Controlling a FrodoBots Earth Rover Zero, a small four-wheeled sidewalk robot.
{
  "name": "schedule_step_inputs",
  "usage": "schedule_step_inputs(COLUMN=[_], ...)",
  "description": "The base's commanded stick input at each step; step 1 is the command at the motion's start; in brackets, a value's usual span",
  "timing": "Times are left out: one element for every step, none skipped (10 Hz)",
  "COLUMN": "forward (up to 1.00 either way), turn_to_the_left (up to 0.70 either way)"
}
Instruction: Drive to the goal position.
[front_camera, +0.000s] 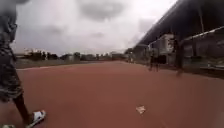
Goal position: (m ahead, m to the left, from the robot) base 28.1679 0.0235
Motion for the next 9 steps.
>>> schedule_step_inputs(forward=[0.7,0.7,0.7,0.7,0.7,0.7,0.7,0.7,0.7], turn_to_the_left=[0.0,0.0,0.0,0.0,0.0,0.0,0.0,0.0,0.0])
